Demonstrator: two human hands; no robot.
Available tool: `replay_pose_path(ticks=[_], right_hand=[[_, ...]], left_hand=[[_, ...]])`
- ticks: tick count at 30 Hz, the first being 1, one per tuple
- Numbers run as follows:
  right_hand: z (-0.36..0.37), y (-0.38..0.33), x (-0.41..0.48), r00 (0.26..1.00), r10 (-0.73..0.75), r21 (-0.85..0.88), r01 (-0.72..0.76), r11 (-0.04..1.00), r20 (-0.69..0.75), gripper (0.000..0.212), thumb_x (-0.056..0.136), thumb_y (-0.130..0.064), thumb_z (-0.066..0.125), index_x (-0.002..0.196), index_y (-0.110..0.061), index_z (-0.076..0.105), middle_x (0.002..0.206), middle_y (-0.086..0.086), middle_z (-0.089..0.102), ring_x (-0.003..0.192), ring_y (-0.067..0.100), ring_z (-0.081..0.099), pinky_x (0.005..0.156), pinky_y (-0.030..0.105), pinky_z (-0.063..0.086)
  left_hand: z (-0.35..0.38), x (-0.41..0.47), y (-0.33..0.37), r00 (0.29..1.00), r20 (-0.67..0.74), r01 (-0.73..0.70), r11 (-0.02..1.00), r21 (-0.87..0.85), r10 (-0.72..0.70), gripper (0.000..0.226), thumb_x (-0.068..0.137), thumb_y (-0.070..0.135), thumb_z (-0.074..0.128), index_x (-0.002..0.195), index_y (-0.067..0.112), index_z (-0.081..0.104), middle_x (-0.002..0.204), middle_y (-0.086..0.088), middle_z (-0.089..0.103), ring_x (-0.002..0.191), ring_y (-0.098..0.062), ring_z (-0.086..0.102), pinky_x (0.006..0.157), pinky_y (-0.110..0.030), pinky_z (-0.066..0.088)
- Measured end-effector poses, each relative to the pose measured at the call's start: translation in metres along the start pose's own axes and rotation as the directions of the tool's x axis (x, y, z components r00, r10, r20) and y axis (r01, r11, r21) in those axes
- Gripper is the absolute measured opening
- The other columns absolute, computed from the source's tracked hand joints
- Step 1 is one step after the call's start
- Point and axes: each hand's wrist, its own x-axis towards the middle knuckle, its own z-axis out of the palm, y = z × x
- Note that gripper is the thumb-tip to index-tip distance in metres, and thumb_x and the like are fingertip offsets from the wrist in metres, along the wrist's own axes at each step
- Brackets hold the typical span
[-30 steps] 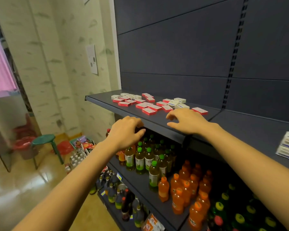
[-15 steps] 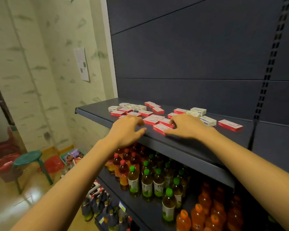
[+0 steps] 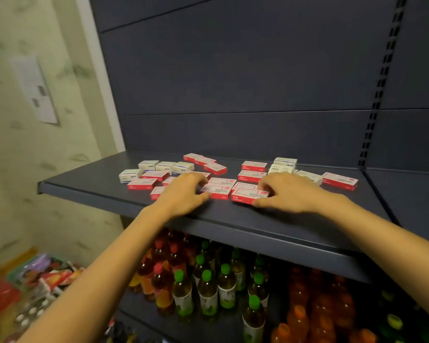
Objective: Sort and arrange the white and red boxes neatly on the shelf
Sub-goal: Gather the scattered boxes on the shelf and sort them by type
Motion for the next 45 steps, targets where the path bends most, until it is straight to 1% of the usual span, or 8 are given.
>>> replay_pose_path(ticks=[9,14,22,27,31,34,40,45], right_hand=[[-0.005,-0.009,-0.025,0.955,0.271,0.030,-0.269,0.963,-0.117,0.042,0.083,-0.057,0.050,0.105,-0.022,0.055,0.108,-0.003,0.058,0.091,0.018,0.054,0.079,0.038,0.048],[0.000,-0.015,-0.037,0.911,0.384,0.036,-0.383,0.923,-0.152,0.035,0.082,-0.058,0.051,0.099,-0.028,0.052,0.097,-0.008,0.054,0.083,0.016,0.050,0.065,0.031,0.038],[-0.003,-0.024,-0.060,0.847,0.505,0.049,-0.504,0.862,-0.167,0.039,0.083,-0.058,0.052,0.107,-0.028,0.054,0.111,-0.004,0.061,0.086,0.016,0.054,0.069,0.031,0.040],[-0.012,-0.022,-0.080,0.836,0.510,0.012,-0.518,0.855,-0.203,0.042,0.084,-0.056,0.051,0.116,-0.029,0.050,0.125,-0.007,0.052,0.089,0.013,0.048,0.073,0.032,0.040],[-0.021,-0.014,-0.099,0.814,0.533,-0.003,-0.548,0.836,-0.230,0.048,0.085,-0.055,0.051,0.124,-0.028,0.047,0.124,-0.006,0.049,0.099,0.017,0.052,0.074,0.032,0.040],[-0.030,-0.005,-0.122,0.797,0.546,0.010,-0.563,0.826,-0.256,0.047,0.085,-0.054,0.052,0.124,-0.027,0.048,0.122,-0.006,0.050,0.101,0.016,0.053,0.074,0.033,0.044],[-0.055,0.022,-0.195,0.748,0.594,0.037,-0.612,0.790,-0.295,0.041,0.084,-0.050,0.056,0.119,-0.029,0.052,0.115,-0.010,0.050,0.103,0.016,0.055,0.086,0.042,0.048],[-0.073,0.058,-0.275,0.688,0.640,0.063,-0.663,0.746,-0.342,0.041,0.085,-0.047,0.057,0.120,-0.028,0.052,0.119,-0.008,0.051,0.100,0.012,0.054,0.081,0.032,0.044]], left_hand=[[0.012,0.039,-0.035,0.974,0.152,-0.154,0.982,-0.109,0.169,0.034,0.080,0.038,0.065,0.101,0.014,0.053,0.111,-0.006,0.052,0.091,-0.016,0.048,0.079,-0.027,0.040],[0.015,0.051,-0.047,0.946,0.169,-0.248,0.955,-0.166,0.275,0.037,0.078,0.039,0.067,0.102,0.016,0.054,0.112,-0.004,0.053,0.092,-0.015,0.047,0.079,-0.026,0.039],[0.008,0.056,-0.051,0.884,0.320,-0.242,0.918,-0.313,0.342,0.033,0.078,0.034,0.069,0.100,0.015,0.054,0.097,-0.001,0.056,0.077,-0.007,0.048,0.064,-0.019,0.038],[-0.009,0.053,-0.043,0.922,0.032,-0.373,0.905,-0.204,0.387,0.038,0.075,0.030,0.073,0.104,0.010,0.057,0.105,-0.007,0.056,0.091,-0.019,0.051,0.073,-0.026,0.037],[-0.024,0.052,-0.004,0.872,-0.117,-0.489,0.840,-0.234,0.475,0.033,0.075,0.031,0.072,0.099,0.016,0.056,0.101,0.000,0.051,0.084,-0.015,0.049,0.072,-0.025,0.037],[-0.023,0.047,0.035,0.812,-0.140,-0.583,0.773,-0.249,0.567,0.035,0.075,0.033,0.071,0.102,0.017,0.056,0.099,0.005,0.049,0.081,-0.009,0.046,0.065,-0.017,0.034],[-0.012,0.032,0.120,0.725,-0.136,-0.672,0.650,-0.355,0.675,0.034,0.074,0.032,0.072,0.102,0.018,0.059,0.101,0.003,0.054,0.087,-0.014,0.051,0.076,-0.023,0.037],[0.008,0.015,0.204,0.661,-0.126,-0.715,0.570,-0.404,0.739,0.035,0.074,0.033,0.073,0.103,0.019,0.058,0.105,0.004,0.055,0.091,-0.013,0.052,0.078,-0.026,0.043]])
